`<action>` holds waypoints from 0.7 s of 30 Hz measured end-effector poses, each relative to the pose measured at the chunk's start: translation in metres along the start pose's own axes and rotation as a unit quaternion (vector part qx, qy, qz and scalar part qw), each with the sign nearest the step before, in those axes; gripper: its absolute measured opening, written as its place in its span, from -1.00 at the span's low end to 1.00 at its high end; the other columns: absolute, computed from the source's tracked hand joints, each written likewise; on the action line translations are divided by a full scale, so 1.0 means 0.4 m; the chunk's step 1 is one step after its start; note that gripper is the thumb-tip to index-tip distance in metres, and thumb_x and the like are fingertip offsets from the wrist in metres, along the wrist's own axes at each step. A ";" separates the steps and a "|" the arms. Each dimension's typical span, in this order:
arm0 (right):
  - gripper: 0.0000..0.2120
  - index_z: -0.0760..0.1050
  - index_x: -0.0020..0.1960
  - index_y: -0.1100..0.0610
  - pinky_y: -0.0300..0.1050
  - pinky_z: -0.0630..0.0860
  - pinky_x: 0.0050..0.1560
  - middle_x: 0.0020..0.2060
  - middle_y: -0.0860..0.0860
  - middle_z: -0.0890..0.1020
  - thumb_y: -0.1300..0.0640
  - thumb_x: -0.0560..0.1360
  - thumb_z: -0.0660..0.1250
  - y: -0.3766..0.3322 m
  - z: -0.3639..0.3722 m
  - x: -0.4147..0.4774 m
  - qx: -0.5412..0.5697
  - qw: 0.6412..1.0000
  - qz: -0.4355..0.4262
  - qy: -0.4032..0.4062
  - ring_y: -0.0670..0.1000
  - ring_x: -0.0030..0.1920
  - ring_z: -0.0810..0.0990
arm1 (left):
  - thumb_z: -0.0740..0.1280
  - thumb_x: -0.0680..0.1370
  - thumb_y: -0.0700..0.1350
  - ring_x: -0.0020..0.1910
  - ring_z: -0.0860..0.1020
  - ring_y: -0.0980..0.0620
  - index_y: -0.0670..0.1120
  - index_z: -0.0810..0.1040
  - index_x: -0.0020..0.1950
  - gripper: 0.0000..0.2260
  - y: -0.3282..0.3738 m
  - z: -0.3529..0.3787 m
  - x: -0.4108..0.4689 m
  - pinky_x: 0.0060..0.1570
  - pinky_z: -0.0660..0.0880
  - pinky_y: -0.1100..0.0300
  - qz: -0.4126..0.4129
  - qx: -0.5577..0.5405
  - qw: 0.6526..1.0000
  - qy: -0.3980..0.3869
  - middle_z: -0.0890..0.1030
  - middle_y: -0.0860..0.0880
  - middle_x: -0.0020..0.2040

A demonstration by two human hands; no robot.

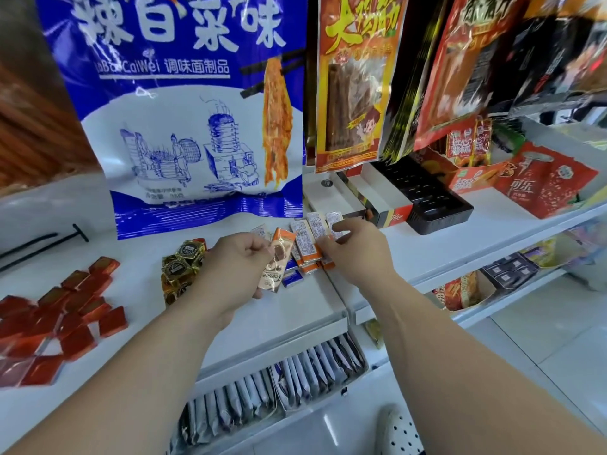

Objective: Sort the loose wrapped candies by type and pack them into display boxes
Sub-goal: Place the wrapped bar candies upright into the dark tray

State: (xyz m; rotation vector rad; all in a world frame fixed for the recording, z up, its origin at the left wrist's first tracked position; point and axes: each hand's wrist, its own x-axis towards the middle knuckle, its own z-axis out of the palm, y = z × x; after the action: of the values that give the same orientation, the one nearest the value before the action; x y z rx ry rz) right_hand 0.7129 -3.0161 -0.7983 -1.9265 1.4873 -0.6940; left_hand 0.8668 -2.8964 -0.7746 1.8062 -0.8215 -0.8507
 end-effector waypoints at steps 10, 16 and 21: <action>-0.77 0.50 0.12 -0.06 -0.12 0.50 -0.40 -0.29 0.03 0.60 0.12 0.50 0.41 -0.045 -0.048 0.002 0.128 0.992 0.005 0.006 0.04 -0.28 0.60 | 0.29 0.61 -0.17 -0.23 0.67 -0.01 -0.01 0.58 -0.03 -0.90 0.019 0.011 0.001 -0.40 0.52 0.18 0.007 -0.021 1.000 -0.018 0.70 -0.03 -0.14; -0.93 0.67 -0.09 0.16 -0.16 0.53 -0.29 -0.28 0.10 0.65 0.25 0.48 0.40 -0.066 -0.167 -0.050 0.257 0.953 -0.004 -0.158 0.00 -0.32 0.57 | 0.32 0.58 -0.22 -0.24 0.68 0.02 0.01 0.59 -0.03 -0.86 0.022 0.027 -0.010 -0.33 0.58 0.14 0.023 -0.014 1.000 -0.009 0.70 0.05 -0.21; -0.77 0.65 0.06 0.22 -0.21 0.51 -0.26 -0.30 0.16 0.62 0.36 0.42 0.47 -0.031 -0.192 -0.067 0.253 0.932 -0.019 -0.260 0.01 -0.32 0.55 | 0.32 0.59 -0.20 -0.19 0.65 0.13 0.08 0.55 -0.08 -0.83 0.035 0.042 -0.015 -0.21 0.61 0.10 0.050 -0.001 0.998 0.027 0.69 0.09 -0.20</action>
State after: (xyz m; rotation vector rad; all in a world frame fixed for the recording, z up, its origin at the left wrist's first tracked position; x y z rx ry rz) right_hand 0.6595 -2.9989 -0.7380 -1.5717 0.8428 -0.4677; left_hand 0.8473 -2.9036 -0.7657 1.7634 -0.8684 -0.7344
